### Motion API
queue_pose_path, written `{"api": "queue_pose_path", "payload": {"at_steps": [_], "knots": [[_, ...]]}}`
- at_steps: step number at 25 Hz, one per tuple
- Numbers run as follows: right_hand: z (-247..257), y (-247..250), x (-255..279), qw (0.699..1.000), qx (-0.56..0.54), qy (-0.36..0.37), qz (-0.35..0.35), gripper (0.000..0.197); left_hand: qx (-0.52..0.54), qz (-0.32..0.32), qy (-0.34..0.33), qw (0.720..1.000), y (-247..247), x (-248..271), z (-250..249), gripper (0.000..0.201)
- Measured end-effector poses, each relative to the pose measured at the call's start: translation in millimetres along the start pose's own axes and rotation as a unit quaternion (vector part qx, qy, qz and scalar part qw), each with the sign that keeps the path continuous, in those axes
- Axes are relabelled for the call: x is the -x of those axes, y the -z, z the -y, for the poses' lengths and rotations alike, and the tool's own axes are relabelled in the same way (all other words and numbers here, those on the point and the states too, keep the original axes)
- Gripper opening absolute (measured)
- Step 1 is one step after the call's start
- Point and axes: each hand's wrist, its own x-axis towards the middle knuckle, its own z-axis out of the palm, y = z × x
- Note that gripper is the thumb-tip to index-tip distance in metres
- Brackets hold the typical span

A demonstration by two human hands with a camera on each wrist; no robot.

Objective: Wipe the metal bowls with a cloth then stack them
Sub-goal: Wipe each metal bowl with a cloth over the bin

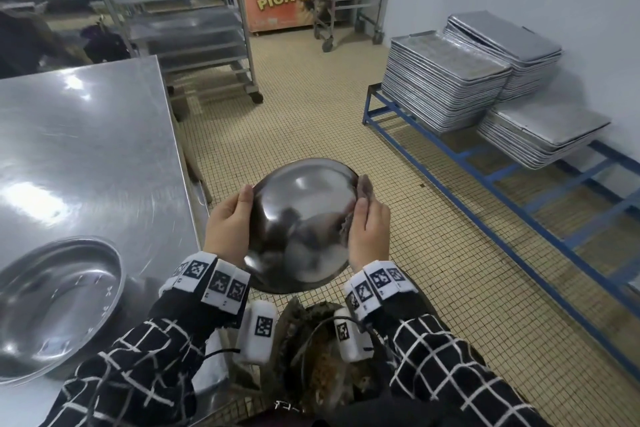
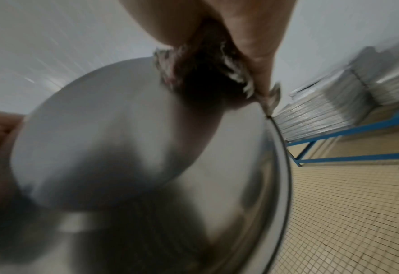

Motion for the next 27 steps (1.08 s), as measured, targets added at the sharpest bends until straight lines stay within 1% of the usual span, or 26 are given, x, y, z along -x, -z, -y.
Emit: {"api": "queue_pose_path", "payload": {"at_steps": [1, 2, 4, 5, 6, 7, 8, 9, 10, 11, 12, 14, 16, 17, 18, 19, 21, 22, 23, 25, 27], "knots": [[-3, 0, -2, 1.0, 0.002, -0.011, 0.0, 0.041, 0.001, -0.005, 0.0, 1.0, 0, 0, -1, 0.037], [-4, 2, 0, 1.0, 0.004, 0.001, -0.01, 0.037, -0.004, -0.009, -0.001, 1.0, -1, 0, -2, 0.037], [8, 1, 9, 0.997, -0.031, 0.066, -0.04, 0.028, -0.016, -0.017, -0.013, 1.0, -5, 1, -5, 0.036], [18, -2, 14, 0.992, -0.044, 0.111, -0.042, 0.023, -0.025, -0.015, -0.022, 0.999, -8, 2, -7, 0.037], [25, -8, 20, 0.986, -0.027, 0.163, -0.032, 0.02, -0.041, -0.011, -0.036, 0.998, -11, 5, -10, 0.037], [33, -14, 25, 0.975, 0.019, 0.222, -0.019, 0.022, -0.058, -0.006, -0.055, 0.997, -14, 7, -13, 0.037], [38, -20, 29, 0.957, 0.076, 0.279, -0.005, 0.027, -0.071, 0.0, -0.073, 0.995, -16, 9, -15, 0.036], [41, -24, 30, 0.94, 0.117, 0.321, 0.0, 0.033, -0.074, 0.004, -0.084, 0.994, -17, 11, -17, 0.036], [43, -25, 27, 0.931, 0.135, 0.34, -0.007, 0.037, -0.071, 0.004, -0.085, 0.994, -18, 10, -18, 0.036], [44, -24, 22, 0.929, 0.137, 0.343, -0.022, 0.039, -0.06, -0.001, -0.08, 0.995, -17, 10, -18, 0.037], [45, -21, 17, 0.934, 0.133, 0.33, -0.041, 0.041, -0.048, -0.007, -0.075, 0.996, -16, 9, -17, 0.039], [37, -18, 6, 0.96, 0.092, 0.26, -0.055, 0.046, -0.03, -0.012, -0.068, 0.997, -15, 12, -14, 0.042], [22, -17, -2, 0.986, 0.001, 0.153, -0.059, 0.054, -0.026, -0.017, -0.063, 0.998, -15, 17, -12, 0.042], [16, -14, -2, 0.992, -0.046, 0.09, -0.071, 0.056, -0.024, -0.021, -0.064, 0.997, -15, 19, -11, 0.041], [9, -12, 0, 0.992, -0.085, 0.026, -0.084, 0.054, -0.022, -0.027, -0.065, 0.997, -14, 20, -10, 0.041], [4, -8, 3, 0.987, -0.123, -0.037, -0.094, 0.048, -0.021, -0.033, -0.064, 0.997, -13, 19, -8, 0.041], [-6, 0, 10, 0.964, -0.209, -0.134, -0.093, 0.036, -0.014, -0.038, -0.05, 0.998, -8, 16, -4, 0.043], [-11, 4, 12, 0.952, -0.25, -0.157, -0.083, 0.032, -0.009, -0.042, -0.043, 0.998, -6, 13, 0, 0.043], [-14, 9, 13, 0.945, -0.275, -0.166, -0.069, 0.028, -0.005, -0.044, -0.04, 0.998, -3, 12, 2, 0.042], [-20, 16, 7, 0.948, -0.265, -0.163, -0.061, 0.022, 0.002, -0.033, -0.047, 0.998, -1, 11, 8, 0.037], [-20, 26, -1, 0.96, -0.225, -0.149, -0.068, 0.02, -0.025, -0.001, -0.067, 0.997, -1, 14, 8, 0.029]]}}
